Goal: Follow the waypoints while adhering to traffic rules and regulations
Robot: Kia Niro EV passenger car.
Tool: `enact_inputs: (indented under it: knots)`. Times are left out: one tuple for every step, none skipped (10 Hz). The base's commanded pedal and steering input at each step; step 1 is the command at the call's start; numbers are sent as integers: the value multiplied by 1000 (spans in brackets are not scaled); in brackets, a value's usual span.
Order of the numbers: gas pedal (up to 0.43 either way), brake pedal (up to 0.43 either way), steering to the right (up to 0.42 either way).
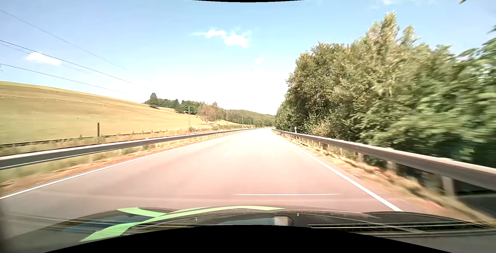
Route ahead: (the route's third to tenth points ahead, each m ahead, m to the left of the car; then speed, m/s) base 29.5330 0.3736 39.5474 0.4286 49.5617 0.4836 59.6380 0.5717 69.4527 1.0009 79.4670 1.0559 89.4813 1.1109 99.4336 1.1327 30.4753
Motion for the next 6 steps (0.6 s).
enact_inputs:
  knots:
    - [319,0,-1]
    - [311,0,0]
    - [311,0,0]
    - [311,0,1]
    - [311,0,1]
    - [299,0,1]
